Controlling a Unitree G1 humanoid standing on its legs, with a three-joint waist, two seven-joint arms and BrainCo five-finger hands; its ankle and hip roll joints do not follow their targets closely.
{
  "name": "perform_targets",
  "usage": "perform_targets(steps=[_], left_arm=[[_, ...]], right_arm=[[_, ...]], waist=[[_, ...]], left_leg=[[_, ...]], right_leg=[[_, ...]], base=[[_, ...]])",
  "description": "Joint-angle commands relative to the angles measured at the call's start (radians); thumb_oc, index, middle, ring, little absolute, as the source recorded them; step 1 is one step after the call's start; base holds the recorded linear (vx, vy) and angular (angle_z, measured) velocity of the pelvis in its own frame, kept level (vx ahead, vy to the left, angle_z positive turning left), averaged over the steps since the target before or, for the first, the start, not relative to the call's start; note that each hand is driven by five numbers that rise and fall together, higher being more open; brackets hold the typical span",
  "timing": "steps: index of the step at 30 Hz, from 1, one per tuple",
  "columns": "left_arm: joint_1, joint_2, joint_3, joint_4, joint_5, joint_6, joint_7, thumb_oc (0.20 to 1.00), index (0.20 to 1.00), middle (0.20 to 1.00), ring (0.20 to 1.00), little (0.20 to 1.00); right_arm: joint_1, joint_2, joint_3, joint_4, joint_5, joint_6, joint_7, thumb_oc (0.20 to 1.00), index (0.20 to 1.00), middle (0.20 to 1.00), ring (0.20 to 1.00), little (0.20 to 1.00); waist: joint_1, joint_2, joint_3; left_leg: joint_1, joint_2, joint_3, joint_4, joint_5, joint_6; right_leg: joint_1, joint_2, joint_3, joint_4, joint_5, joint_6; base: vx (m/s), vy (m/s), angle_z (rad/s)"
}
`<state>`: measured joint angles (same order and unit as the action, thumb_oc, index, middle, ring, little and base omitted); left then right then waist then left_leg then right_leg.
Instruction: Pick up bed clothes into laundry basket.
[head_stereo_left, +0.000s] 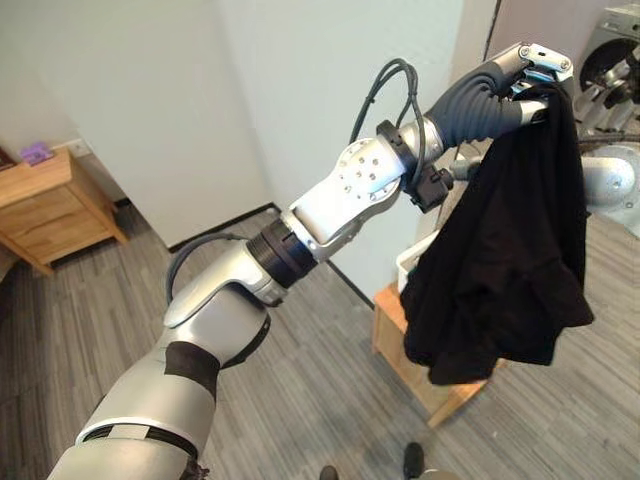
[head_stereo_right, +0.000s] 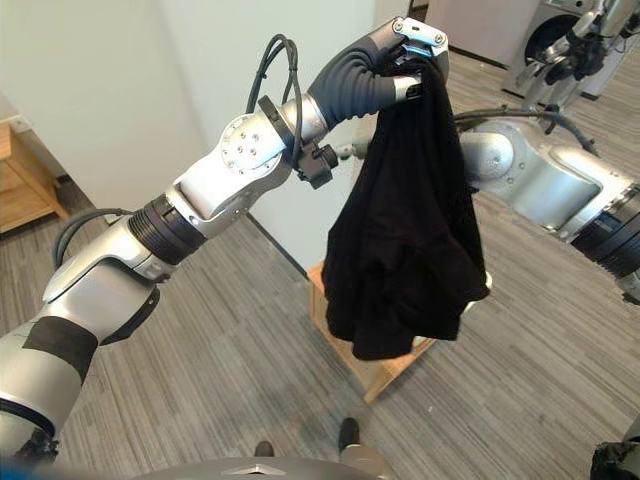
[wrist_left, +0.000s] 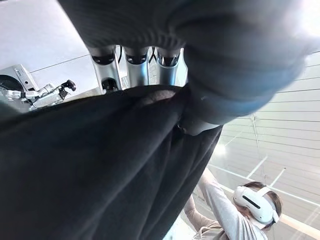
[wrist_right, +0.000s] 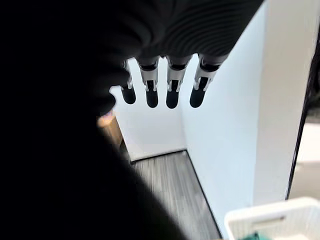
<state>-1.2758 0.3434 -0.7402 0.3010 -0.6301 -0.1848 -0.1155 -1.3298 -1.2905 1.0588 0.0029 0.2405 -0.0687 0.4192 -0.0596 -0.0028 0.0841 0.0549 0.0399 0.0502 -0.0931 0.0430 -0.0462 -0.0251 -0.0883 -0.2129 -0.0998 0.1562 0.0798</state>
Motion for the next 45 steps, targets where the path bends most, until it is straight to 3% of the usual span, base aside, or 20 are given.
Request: perform_targets(steps=[1,7,12,21,28,35,38,45], left_arm=[[-0.060,0.024,0.095,0.067,0.035,-0.027,0.049,0.200,0.200,0.200,0.200,0.200],[-0.082,0.052,0.128,0.133,0.036,-0.027,0.070,0.200,0.200,0.200,0.200,0.200],[-0.097,0.081,0.128,0.173,0.033,-0.032,0.085,0.200,0.200,0.200,0.200,0.200],[-0.116,0.129,0.138,0.273,0.024,-0.035,0.112,0.200,0.200,0.200,0.200,0.200],[-0.125,0.138,0.130,0.265,0.014,-0.040,0.112,0.200,0.200,0.200,0.200,0.200],[-0.149,0.125,0.109,0.250,0.004,-0.057,0.135,0.200,0.200,0.200,0.200,0.200],[-0.162,0.128,0.098,0.232,0.003,-0.062,0.142,0.200,0.200,0.200,0.200,0.200],[-0.187,0.096,0.073,0.204,-0.004,-0.076,0.183,0.200,0.200,0.200,0.200,0.200]], right_arm=[[-0.014,-0.090,-0.181,-0.039,-0.061,0.009,-0.095,1.000,1.000,1.000,1.000,1.000],[0.249,-0.183,-0.506,-0.036,-0.098,0.022,-0.157,1.000,1.000,1.000,1.000,1.000],[0.510,-0.200,-0.754,-0.021,-0.103,0.023,-0.170,1.000,1.000,1.000,1.000,1.000],[0.754,-0.165,-1.031,-0.101,-0.034,0.001,-0.189,1.000,1.000,1.000,1.000,1.000],[0.778,-0.119,-1.061,-0.165,0.001,-0.019,-0.194,1.000,1.000,1.000,1.000,1.000],[0.699,-0.003,-0.982,-0.154,0.008,-0.034,-0.249,1.000,1.000,1.000,1.000,1.000],[0.702,0.065,-0.975,-0.124,0.015,-0.036,-0.287,1.000,1.000,1.000,1.000,1.000],[0.708,0.378,-0.909,0.108,0.083,-0.049,-0.448,1.000,1.000,1.000,1.000,1.000]], waist=[[-0.017,-0.025,0.005],[-0.064,-0.011,-0.001],[-0.079,-0.021,-0.003],[-0.094,-0.028,-0.005],[-0.085,-0.032,-0.003],[-0.070,-0.029,0.006],[-0.064,-0.028,0.009],[-0.034,-0.019,0.025]], left_leg=[[0.018,0.009,0.069,0.006,-0.028,-0.041],[0.024,0.009,0.074,0.006,-0.036,-0.037],[0.028,0.008,0.076,0.006,-0.039,-0.036],[0.032,0.008,0.086,0.006,-0.042,-0.035],[0.032,0.010,0.090,0.006,-0.042,-0.034],[0.029,0.011,0.088,0.006,-0.040,-0.031],[0.028,0.012,0.086,0.006,-0.040,-0.029],[0.026,0.012,0.082,0.006,-0.036,-0.021]], right_leg=[[0.099,-0.025,-0.013,0.013,-0.112,0.099],[0.101,-0.025,0.000,0.013,-0.114,0.099],[0.103,-0.024,0.005,0.013,-0.115,0.099],[0.100,-0.022,0.016,0.013,-0.116,0.100],[0.095,-0.018,0.022,0.013,-0.117,0.098],[0.092,-0.015,0.025,0.013,-0.117,0.096],[0.092,-0.014,0.024,0.013,-0.117,0.096],[0.089,-0.015,0.025,0.013,-0.113,0.094]], base=[[0.01,0.017,-0.03],[0.01,0.015,-0.05],[0.00,0.005,-0.03],[0.00,0.002,-0.03],[0.00,-0.002,-0.08],[0.00,0.000,0.00],[0.00,0.000,0.00],[0.00,0.000,0.00]])
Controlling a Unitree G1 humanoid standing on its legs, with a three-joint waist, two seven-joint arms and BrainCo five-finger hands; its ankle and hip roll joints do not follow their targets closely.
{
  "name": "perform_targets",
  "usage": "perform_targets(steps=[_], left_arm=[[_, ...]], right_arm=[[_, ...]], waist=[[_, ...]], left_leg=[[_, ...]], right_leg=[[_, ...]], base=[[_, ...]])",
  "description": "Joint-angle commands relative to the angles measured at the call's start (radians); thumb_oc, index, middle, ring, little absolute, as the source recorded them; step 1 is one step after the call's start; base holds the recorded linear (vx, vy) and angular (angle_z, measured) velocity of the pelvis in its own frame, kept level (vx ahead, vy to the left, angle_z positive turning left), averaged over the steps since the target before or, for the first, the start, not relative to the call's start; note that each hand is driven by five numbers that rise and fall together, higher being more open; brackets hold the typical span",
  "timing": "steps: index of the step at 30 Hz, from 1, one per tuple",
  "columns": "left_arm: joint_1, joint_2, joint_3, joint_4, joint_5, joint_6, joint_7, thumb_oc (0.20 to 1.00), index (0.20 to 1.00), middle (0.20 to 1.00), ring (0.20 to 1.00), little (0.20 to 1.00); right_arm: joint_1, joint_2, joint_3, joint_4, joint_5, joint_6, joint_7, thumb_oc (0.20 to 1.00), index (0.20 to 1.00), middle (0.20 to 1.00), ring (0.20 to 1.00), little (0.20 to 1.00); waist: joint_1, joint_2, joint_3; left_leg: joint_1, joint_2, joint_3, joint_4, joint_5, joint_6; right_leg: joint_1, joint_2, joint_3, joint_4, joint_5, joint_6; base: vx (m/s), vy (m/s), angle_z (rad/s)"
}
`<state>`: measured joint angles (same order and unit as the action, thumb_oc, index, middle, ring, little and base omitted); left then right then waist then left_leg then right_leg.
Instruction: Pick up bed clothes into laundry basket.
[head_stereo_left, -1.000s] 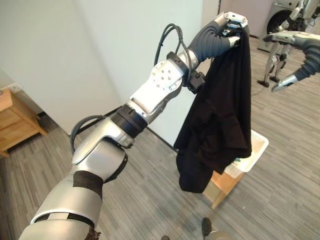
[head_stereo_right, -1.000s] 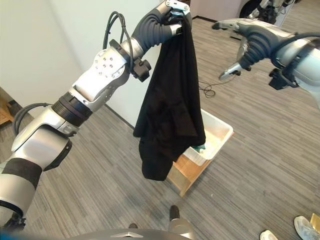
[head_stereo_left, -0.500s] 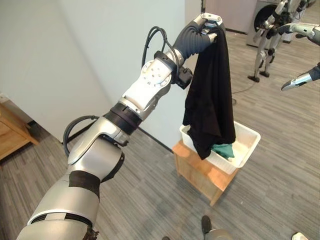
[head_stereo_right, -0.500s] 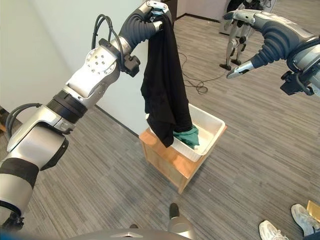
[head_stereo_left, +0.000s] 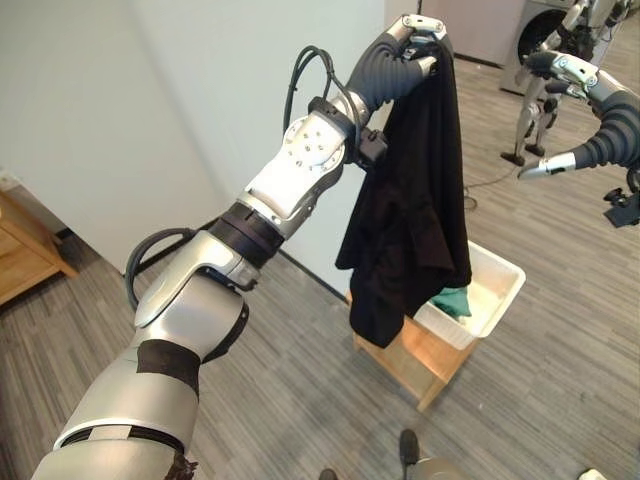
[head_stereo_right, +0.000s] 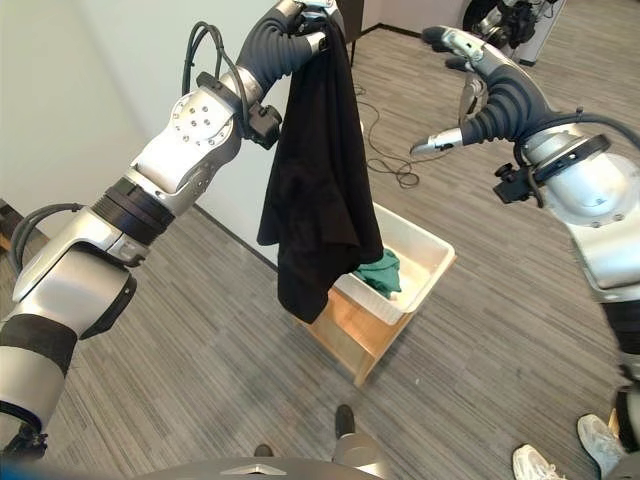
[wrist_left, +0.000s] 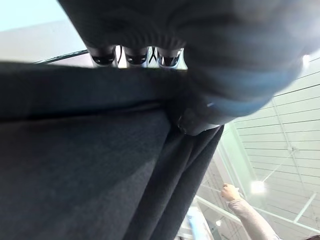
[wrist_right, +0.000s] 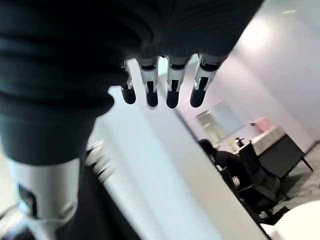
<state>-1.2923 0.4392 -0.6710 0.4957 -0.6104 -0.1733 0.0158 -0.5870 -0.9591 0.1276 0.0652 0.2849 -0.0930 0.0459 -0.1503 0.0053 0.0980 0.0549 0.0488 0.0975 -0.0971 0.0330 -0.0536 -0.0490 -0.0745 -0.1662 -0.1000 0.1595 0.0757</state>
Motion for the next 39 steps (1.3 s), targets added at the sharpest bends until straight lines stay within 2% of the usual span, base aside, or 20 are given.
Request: perform_targets(steps=[1,4,10,17,26,33,39], left_arm=[[-0.177,0.003,0.000,0.004,-0.024,-0.087,0.053,0.200,0.200,0.200,0.200,0.200],[-0.192,0.010,0.002,-0.034,-0.033,-0.092,0.051,0.200,0.200,0.200,0.200,0.200],[-0.215,-0.002,0.011,-0.011,-0.027,-0.096,0.058,0.200,0.200,0.200,0.200,0.200],[-0.196,-0.013,0.009,0.044,0.021,-0.084,0.077,0.200,0.200,0.200,0.200,0.200],[-0.166,0.023,0.022,0.145,0.064,-0.056,0.094,0.200,0.200,0.200,0.200,0.200],[-0.127,0.080,0.037,0.072,0.050,-0.064,0.059,0.200,0.200,0.200,0.200,0.200],[-0.127,0.076,0.039,0.071,0.040,-0.071,0.058,0.200,0.200,0.200,0.200,0.200]], right_arm=[[-0.021,0.078,0.026,0.059,0.034,-0.021,-0.080,1.000,1.000,1.000,1.000,1.000],[0.049,0.160,0.033,0.055,0.020,-0.013,-0.067,1.000,1.000,1.000,1.000,1.000],[0.151,0.198,0.005,-0.003,0.048,-0.023,-0.021,1.000,1.000,1.000,1.000,1.000],[0.121,0.172,0.010,-0.016,0.049,-0.035,-0.034,1.000,1.000,1.000,1.000,1.000],[0.014,0.083,-0.022,-0.088,0.034,-0.055,-0.075,1.000,1.000,1.000,1.000,1.000],[0.096,0.071,-0.011,-0.224,0.070,-0.037,0.064,1.000,1.000,1.000,1.000,1.000],[0.124,0.089,0.005,-0.231,0.090,-0.032,0.087,1.000,1.000,1.000,1.000,1.000]], waist=[[0.060,-0.026,0.013],[0.076,-0.024,0.016],[0.087,-0.024,0.011],[0.087,-0.025,0.010],[0.063,-0.030,0.015],[0.061,-0.038,0.026],[0.066,-0.036,0.027]], left_leg=[[0.025,0.004,0.033,0.010,-0.027,-0.013],[0.023,0.004,0.028,0.010,-0.025,-0.011],[0.021,-0.001,0.018,0.010,-0.024,-0.010],[0.025,-0.004,0.013,0.010,-0.025,-0.010],[0.033,0.002,0.031,0.010,-0.030,-0.012],[0.029,0.003,0.036,0.010,-0.029,-0.012],[0.029,0.003,0.033,0.010,-0.029,-0.011]], right_leg=[[0.112,-0.029,-0.023,0.013,-0.116,0.098],[0.111,-0.029,-0.029,0.013,-0.116,0.098],[0.118,-0.032,-0.039,0.013,-0.122,0.100],[0.123,-0.031,-0.040,0.013,-0.124,0.099],[0.119,-0.028,-0.022,0.013,-0.124,0.098],[0.114,-0.024,-0.021,0.013,-0.122,0.098],[0.113,-0.027,-0.023,0.013,-0.121,0.098]], base=[[0.00,0.000,0.00],[0.00,-0.001,0.01],[0.02,0.002,0.12],[0.01,0.000,0.01],[0.00,0.000,-0.01],[0.00,-0.002,-0.01],[0.00,0.000,-0.01]])
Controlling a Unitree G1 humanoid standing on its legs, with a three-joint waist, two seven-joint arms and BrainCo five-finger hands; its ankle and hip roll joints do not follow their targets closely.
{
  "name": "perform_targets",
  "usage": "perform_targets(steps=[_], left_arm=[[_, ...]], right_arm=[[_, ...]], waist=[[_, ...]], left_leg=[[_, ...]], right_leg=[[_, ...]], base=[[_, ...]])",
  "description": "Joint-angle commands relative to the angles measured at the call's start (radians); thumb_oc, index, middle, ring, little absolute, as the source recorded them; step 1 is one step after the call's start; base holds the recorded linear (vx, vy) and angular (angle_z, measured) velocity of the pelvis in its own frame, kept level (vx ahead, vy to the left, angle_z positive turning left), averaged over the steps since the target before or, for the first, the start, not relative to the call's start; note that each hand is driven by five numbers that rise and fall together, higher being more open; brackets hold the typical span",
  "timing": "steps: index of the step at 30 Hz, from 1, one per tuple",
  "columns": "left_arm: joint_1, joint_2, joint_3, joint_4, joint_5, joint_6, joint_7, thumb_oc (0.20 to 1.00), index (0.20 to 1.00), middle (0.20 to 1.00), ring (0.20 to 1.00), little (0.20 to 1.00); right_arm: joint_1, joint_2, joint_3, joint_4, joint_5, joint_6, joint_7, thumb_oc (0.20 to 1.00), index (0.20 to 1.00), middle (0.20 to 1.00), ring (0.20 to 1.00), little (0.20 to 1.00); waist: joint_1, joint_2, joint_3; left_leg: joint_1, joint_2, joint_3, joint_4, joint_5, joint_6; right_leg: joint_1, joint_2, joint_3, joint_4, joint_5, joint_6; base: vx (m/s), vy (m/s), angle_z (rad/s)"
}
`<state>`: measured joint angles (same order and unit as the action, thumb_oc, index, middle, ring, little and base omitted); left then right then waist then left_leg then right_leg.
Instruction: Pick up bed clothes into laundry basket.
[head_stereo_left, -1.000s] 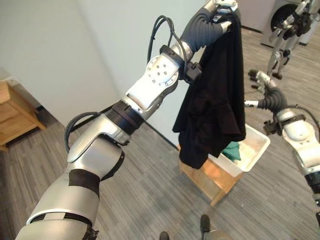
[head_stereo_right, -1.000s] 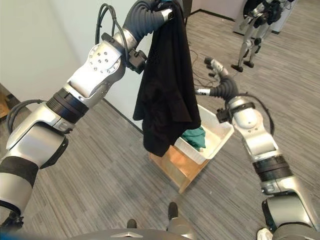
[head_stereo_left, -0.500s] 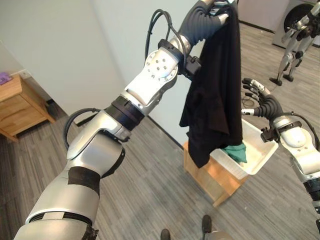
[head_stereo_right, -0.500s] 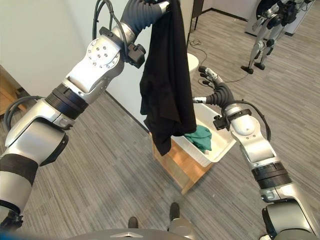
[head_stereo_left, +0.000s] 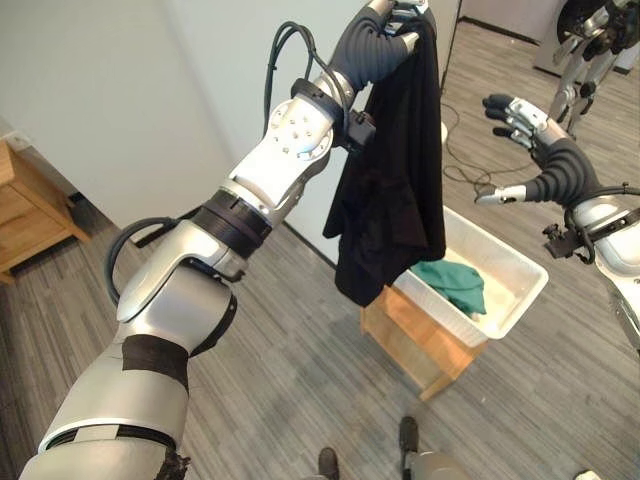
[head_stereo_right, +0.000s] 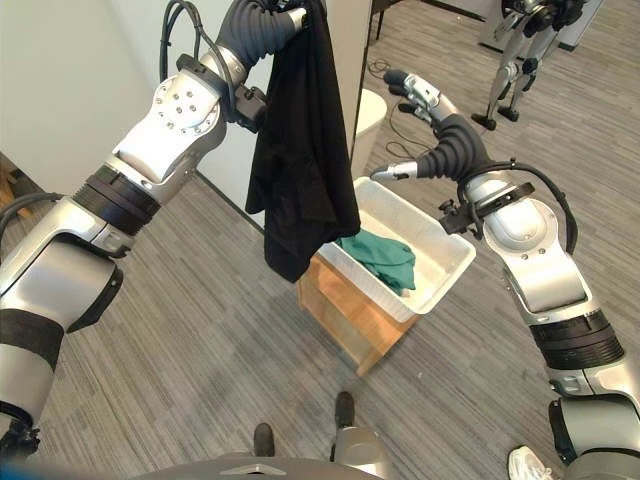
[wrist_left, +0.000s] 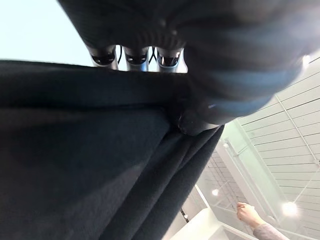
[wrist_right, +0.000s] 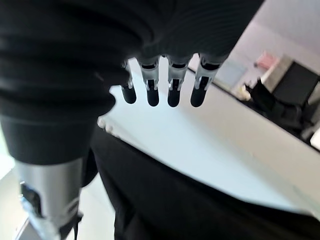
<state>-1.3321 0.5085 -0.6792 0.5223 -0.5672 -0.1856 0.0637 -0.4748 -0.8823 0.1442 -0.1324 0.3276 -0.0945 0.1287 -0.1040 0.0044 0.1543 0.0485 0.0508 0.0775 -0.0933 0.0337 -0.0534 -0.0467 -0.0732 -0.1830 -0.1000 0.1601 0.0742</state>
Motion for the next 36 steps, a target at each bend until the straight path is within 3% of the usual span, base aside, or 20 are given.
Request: perform_targets(steps=[1,10,13,20,24,26,36], left_arm=[[-0.092,0.006,0.046,0.042,-0.008,-0.062,0.012,0.200,0.200,0.200,0.200,0.200],[-0.113,-0.022,0.023,0.002,-0.005,-0.063,0.008,0.200,0.200,0.200,0.200,0.200],[-0.126,-0.054,0.003,0.007,-0.004,-0.060,0.009,0.200,0.200,0.200,0.200,0.200],[-0.173,-0.128,-0.048,-0.039,-0.059,-0.069,-0.017,0.200,0.200,0.200,0.200,0.200],[-0.176,-0.133,-0.038,-0.086,-0.072,-0.078,-0.014,0.200,0.200,0.200,0.200,0.200],[-0.185,-0.122,-0.032,-0.085,-0.076,-0.081,-0.006,0.200,0.200,0.200,0.200,0.200],[-0.175,-0.110,-0.033,-0.056,-0.077,-0.072,-0.013,0.200,0.200,0.200,0.200,0.200]], right_arm=[[0.010,0.019,-0.004,-0.031,0.045,-0.029,0.002,1.000,1.000,1.000,1.000,1.000],[0.003,0.059,-0.018,0.061,0.019,-0.021,-0.064,1.000,1.000,1.000,1.000,1.000],[-0.034,0.054,-0.001,0.184,-0.091,0.003,-0.140,1.000,1.000,1.000,1.000,1.000],[-0.171,0.081,0.101,0.511,-0.119,0.044,-0.223,1.000,1.000,1.000,1.000,1.000],[-0.161,0.124,0.106,0.489,-0.069,0.035,-0.206,1.000,1.000,1.000,1.000,1.000],[-0.104,0.171,0.094,0.430,0.030,0.008,-0.161,1.000,1.000,1.000,1.000,1.000],[-0.055,0.157,0.089,0.340,0.021,0.012,-0.123,1.000,1.000,1.000,1.000,1.000]], waist=[[0.021,-0.034,-0.029],[0.027,-0.027,-0.035],[0.029,-0.024,-0.037],[0.053,-0.019,-0.036],[0.063,-0.015,-0.036],[0.071,-0.010,-0.037],[0.075,-0.018,-0.039]], left_leg=[[0.035,0.001,0.053,0.006,-0.029,-0.011],[0.033,-0.004,0.047,0.006,-0.032,-0.006],[0.034,-0.006,0.044,0.006,-0.033,-0.006],[0.029,-0.010,0.027,0.006,-0.030,-0.004],[0.027,-0.012,0.021,0.006,-0.029,-0.003],[0.027,-0.015,0.016,0.006,-0.028,-0.001],[0.025,-0.018,0.016,0.006,-0.028,0.000]], right_leg=[[0.111,-0.029,-0.006,0.013,-0.122,0.100],[0.113,-0.032,-0.013,0.013,-0.122,0.101],[0.115,-0.032,-0.013,0.013,-0.122,0.101],[0.117,-0.035,-0.023,0.013,-0.117,0.102],[0.117,-0.037,-0.028,0.013,-0.117,0.101],[0.120,-0.038,-0.032,0.013,-0.118,0.102],[0.118,-0.041,-0.034,0.013,-0.116,0.106]], base=[[0.00,0.000,0.00],[0.00,0.000,0.00],[0.01,0.014,0.05],[0.00,0.005,0.03],[0.00,0.004,0.04],[0.00,0.022,0.08],[0.00,0.003,0.01]])
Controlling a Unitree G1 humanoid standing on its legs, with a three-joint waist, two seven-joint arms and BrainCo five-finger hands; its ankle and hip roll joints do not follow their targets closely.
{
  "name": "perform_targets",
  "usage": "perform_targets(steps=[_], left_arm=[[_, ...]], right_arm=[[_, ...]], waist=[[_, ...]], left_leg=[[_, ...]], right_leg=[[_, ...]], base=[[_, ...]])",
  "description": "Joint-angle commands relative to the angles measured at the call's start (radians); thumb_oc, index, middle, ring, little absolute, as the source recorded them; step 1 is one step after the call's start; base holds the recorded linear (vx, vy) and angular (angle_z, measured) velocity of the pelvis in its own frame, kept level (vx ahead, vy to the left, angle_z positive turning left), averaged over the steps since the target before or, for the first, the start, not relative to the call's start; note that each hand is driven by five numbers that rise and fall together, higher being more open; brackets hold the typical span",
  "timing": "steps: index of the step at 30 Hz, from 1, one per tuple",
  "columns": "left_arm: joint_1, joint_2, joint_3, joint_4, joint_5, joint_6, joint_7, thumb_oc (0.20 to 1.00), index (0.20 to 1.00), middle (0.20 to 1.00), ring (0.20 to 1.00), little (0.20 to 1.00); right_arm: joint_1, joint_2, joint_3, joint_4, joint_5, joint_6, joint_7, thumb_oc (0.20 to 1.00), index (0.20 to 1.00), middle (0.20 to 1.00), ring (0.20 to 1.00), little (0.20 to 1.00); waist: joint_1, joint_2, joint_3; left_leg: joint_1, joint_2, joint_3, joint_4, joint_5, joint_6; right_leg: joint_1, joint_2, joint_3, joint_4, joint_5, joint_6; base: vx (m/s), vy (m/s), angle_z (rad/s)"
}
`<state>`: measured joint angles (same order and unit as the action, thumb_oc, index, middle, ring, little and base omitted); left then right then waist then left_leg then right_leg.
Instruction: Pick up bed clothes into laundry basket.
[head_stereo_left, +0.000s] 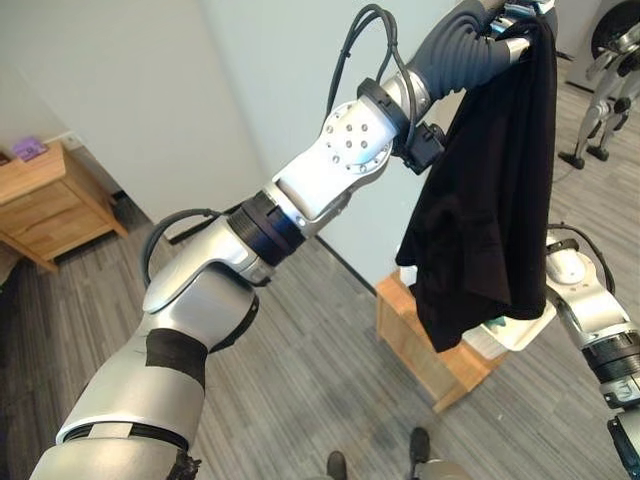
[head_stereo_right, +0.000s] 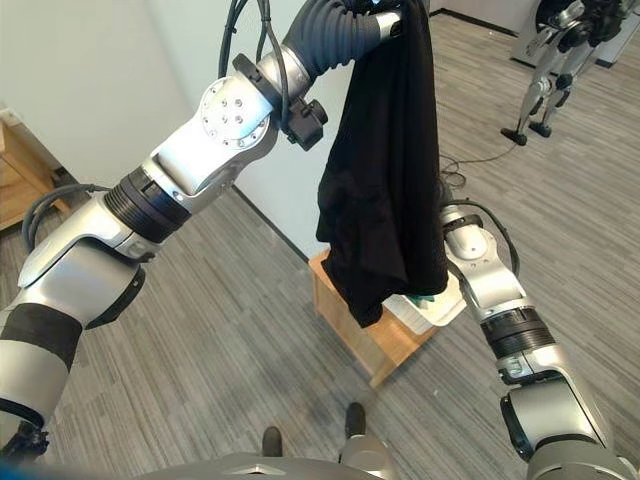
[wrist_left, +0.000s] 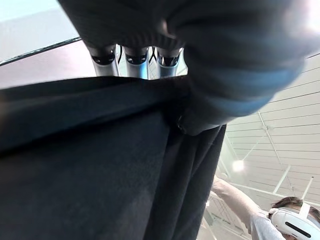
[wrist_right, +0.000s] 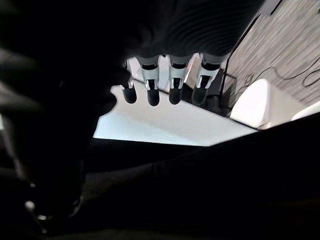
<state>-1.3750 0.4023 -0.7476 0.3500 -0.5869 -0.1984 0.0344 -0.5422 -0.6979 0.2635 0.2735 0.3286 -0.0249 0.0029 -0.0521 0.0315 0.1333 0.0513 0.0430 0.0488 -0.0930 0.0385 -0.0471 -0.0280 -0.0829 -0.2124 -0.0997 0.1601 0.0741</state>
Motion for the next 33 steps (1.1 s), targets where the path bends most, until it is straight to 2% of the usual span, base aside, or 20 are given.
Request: perform_targets(steps=[1,6,7,9,11,12,13,14,15,16,18,19,23,27,33], left_arm=[[-0.122,-0.007,0.039,0.129,-0.058,-0.057,0.014,0.200,0.200,0.200,0.200,0.200],[-0.082,-0.023,0.038,0.131,-0.047,-0.045,-0.008,0.200,0.200,0.200,0.200,0.200],[-0.068,-0.021,0.035,0.114,-0.040,-0.043,-0.025,0.200,0.200,0.200,0.200,0.200],[-0.061,-0.014,0.034,0.102,-0.034,-0.044,-0.033,0.200,0.200,0.200,0.200,0.200],[-0.041,0.003,0.036,0.073,-0.031,-0.039,-0.054,0.200,0.200,0.200,0.200,0.200],[-0.026,0.015,0.036,0.059,-0.022,-0.028,-0.071,0.200,0.200,0.200,0.200,0.200],[-0.026,0.016,0.039,0.058,-0.022,-0.027,-0.072,0.200,0.200,0.200,0.200,0.200],[-0.011,0.017,0.042,0.069,-0.007,-0.022,-0.075,0.200,0.200,0.200,0.200,0.200],[-0.011,0.018,0.045,0.068,-0.007,-0.022,-0.076,0.200,0.200,0.200,0.200,0.200],[-0.005,0.019,0.047,0.084,0.007,-0.018,-0.076,0.200,0.200,0.200,0.200,0.200],[-0.002,0.023,0.048,0.101,0.016,-0.016,-0.072,0.200,0.200,0.200,0.200,0.200],[-0.004,0.037,0.048,0.118,0.027,-0.012,-0.074,0.200,0.200,0.200,0.200,0.200],[0.000,0.060,0.069,0.153,0.037,-0.009,-0.065,0.200,0.200,0.200,0.200,0.200],[0.010,0.092,0.083,0.148,0.033,-0.009,-0.067,0.200,0.200,0.200,0.200,0.200],[0.016,0.120,0.069,0.093,0.021,-0.003,-0.102,0.200,0.200,0.200,0.200,0.200]], right_arm=[[0.014,-0.033,-0.032,-0.080,0.022,-0.059,0.009,1.000,1.000,1.000,1.000,1.000],[0.004,-0.073,-0.013,-0.119,0.020,-0.057,0.048,1.000,1.000,1.000,1.000,1.000],[-0.014,-0.111,0.020,-0.144,0.034,-0.052,0.104,1.000,1.000,1.000,1.000,1.000],[-0.024,-0.141,0.042,-0.156,0.038,-0.046,0.145,1.000,1.000,1.000,1.000,1.000],[-0.077,-0.251,0.098,-0.184,0.006,-0.031,0.205,1.000,1.000,1.000,1.000,1.000],[-0.139,-0.356,0.134,-0.200,-0.024,-0.015,0.234,1.000,1.000,1.000,1.000,1.000],[-0.145,-0.358,0.139,-0.199,-0.023,-0.015,0.234,1.000,1.000,1.000,1.000,1.000],[-0.207,-0.435,0.164,-0.214,0.000,-0.013,0.259,1.000,1.000,1.000,1.000,1.000],[-0.213,-0.437,0.169,-0.213,0.002,-0.013,0.260,1.000,1.000,1.000,1.000,1.000],[-0.264,-0.502,0.183,-0.224,0.021,-0.015,0.267,1.000,1.000,1.000,1.000,1.000],[-0.293,-0.535,0.189,-0.220,0.022,-0.016,0.261,1.000,1.000,1.000,1.000,1.000],[-0.320,-0.578,0.183,-0.229,0.020,-0.017,0.262,1.000,1.000,1.000,1.000,1.000],[-0.343,-0.619,0.140,-0.244,0.007,-0.024,0.242,1.000,1.000,1.000,1.000,1.000],[-0.310,-0.614,0.096,-0.287,0.019,-0.026,0.264,1.000,1.000,1.000,1.000,1.000],[-0.317,-0.598,0.117,-0.315,0.050,-0.012,0.310,1.000,1.000,1.000,1.000,1.000]], waist=[[0.022,-0.047,-0.017],[0.018,-0.054,-0.013],[0.021,-0.059,-0.010],[0.024,-0.061,-0.009],[0.029,-0.064,-0.006],[0.029,-0.072,-0.005],[0.027,-0.069,-0.004],[0.023,-0.077,-0.004],[0.022,-0.075,-0.003],[0.016,-0.082,-0.003],[0.011,-0.083,-0.003],[0.003,-0.087,-0.005],[-0.014,-0.088,-0.006],[-0.016,-0.086,-0.004],[-0.009,-0.082,0.002]], left_leg=[[0.022,-0.011,0.045,0.006,-0.034,-0.006],[0.022,-0.011,0.046,0.006,-0.033,-0.007],[0.022,-0.011,0.045,0.006,-0.032,-0.007],[0.021,-0.011,0.044,0.006,-0.031,-0.008],[0.017,-0.011,0.041,0.006,-0.029,-0.010],[0.016,-0.012,0.042,0.006,-0.029,-0.013],[0.017,-0.011,0.042,0.006,-0.029,-0.013],[0.018,-0.011,0.044,0.006,-0.029,-0.014],[0.018,-0.011,0.044,0.006,-0.029,-0.014],[0.018,-0.010,0.047,0.006,-0.030,-0.015],[0.019,-0.010,0.049,0.006,-0.030,-0.016],[0.020,-0.009,0.053,0.006,-0.031,-0.018],[0.022,-0.007,0.058,0.006,-0.033,-0.018],[0.022,-0.006,0.060,0.006,-0.033,-0.018],[0.020,-0.004,0.060,0.006,-0.029,-0.019]], right_leg=[[0.099,-0.031,-0.005,0.012,-0.116,0.106],[0.099,-0.031,-0.003,0.012,-0.115,0.106],[0.098,-0.032,-0.003,0.012,-0.113,0.106],[0.098,-0.032,-0.004,0.012,-0.113,0.106],[0.097,-0.032,-0.009,0.012,-0.113,0.106],[0.096,-0.033,-0.010,0.012,-0.112,0.107],[0.097,-0.033,-0.010,0.012,-0.112,0.107],[0.096,-0.032,-0.009,0.012,-0.110,0.107],[0.096,-0.032,-0.009,0.012,-0.110,0.107],[0.097,-0.031,-0.008,0.012,-0.109,0.107],[0.097,-0.031,-0.007,0.012,-0.109,0.107],[0.097,-0.030,-0.006,0.012,-0.108,0.107],[0.099,-0.027,-0.002,0.012,-0.109,0.106],[0.096,-0.026,0.001,0.012,-0.108,0.104],[0.091,-0.027,0.001,0.012,-0.106,0.104]], base=[[0.00,0.000,0.00],[0.00,0.000,0.00],[0.00,0.000,0.00],[0.00,0.000,0.00],[-0.02,-0.003,0.01],[-0.02,-0.003,0.06],[-0.03,0.001,0.09],[-0.01,0.002,0.04],[0.00,0.000,0.00],[-0.02,-0.007,-0.04],[0.00,0.000,0.00],[0.00,0.000,0.00],[-0.01,0.000,-0.02],[0.00,-0.001,-0.03],[0.00,-0.001,-0.01]])
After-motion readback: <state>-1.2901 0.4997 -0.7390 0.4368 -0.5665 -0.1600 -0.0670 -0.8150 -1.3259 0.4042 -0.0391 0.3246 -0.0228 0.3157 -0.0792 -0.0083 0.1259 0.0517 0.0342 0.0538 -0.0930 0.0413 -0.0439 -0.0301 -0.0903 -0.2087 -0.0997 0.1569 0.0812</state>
